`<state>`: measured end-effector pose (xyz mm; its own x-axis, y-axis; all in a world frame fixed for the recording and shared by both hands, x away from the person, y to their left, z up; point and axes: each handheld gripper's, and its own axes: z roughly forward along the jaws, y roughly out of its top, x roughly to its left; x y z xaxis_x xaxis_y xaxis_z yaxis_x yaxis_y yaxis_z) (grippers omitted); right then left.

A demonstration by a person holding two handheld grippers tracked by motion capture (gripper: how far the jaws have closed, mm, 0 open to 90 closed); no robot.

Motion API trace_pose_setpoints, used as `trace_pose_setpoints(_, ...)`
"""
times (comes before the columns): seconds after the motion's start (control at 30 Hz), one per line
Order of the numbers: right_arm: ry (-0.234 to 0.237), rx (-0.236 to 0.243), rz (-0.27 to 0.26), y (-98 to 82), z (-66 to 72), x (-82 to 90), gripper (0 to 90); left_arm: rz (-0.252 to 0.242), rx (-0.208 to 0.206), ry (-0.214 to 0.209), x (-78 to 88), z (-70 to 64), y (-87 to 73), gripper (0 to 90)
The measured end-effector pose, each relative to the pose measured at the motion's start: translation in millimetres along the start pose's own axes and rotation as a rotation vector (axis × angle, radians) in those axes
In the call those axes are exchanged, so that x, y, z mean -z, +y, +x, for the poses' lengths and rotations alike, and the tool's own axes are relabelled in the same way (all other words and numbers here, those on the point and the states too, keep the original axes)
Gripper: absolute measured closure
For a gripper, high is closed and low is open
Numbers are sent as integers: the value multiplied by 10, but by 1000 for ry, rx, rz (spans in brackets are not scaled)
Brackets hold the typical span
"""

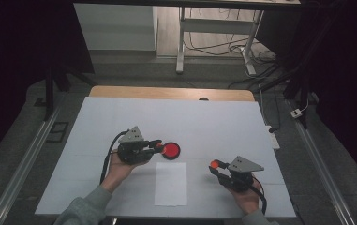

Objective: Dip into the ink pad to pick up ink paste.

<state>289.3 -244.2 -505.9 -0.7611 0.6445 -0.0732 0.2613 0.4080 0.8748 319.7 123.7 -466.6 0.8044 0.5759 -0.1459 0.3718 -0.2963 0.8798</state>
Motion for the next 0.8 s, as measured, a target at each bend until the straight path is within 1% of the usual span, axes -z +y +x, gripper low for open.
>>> trace_pose_setpoints(0.17,1,1,10,-18,-8,5,645,23,-1,2,-88,35,16,721)
trace_pose_setpoints(0.2,2,0,4,-27,-9,4,645,28,-3,1,-106,40,19,721)
trace_pose_setpoints(0.23,-3,1,11,-30,-10,13,645,31,-5,2,-124,41,22,721)
trace_pose_setpoints(0.3,-7,2,8,-29,-12,27,645,38,-8,-1,-158,47,29,721)
trace_pose_setpoints(0.43,-18,6,8,-21,3,38,645,48,-1,-7,-220,78,26,721)
trace_pose_setpoints(0.6,-14,5,11,-31,12,33,645,65,3,-1,-295,133,9,721)
trace_pose_setpoints(0.77,-21,8,7,-32,18,43,645,73,19,8,-380,190,-16,721)
trace_pose_setpoints(0.8,-24,9,11,-32,19,46,645,78,15,9,-398,197,-19,721)
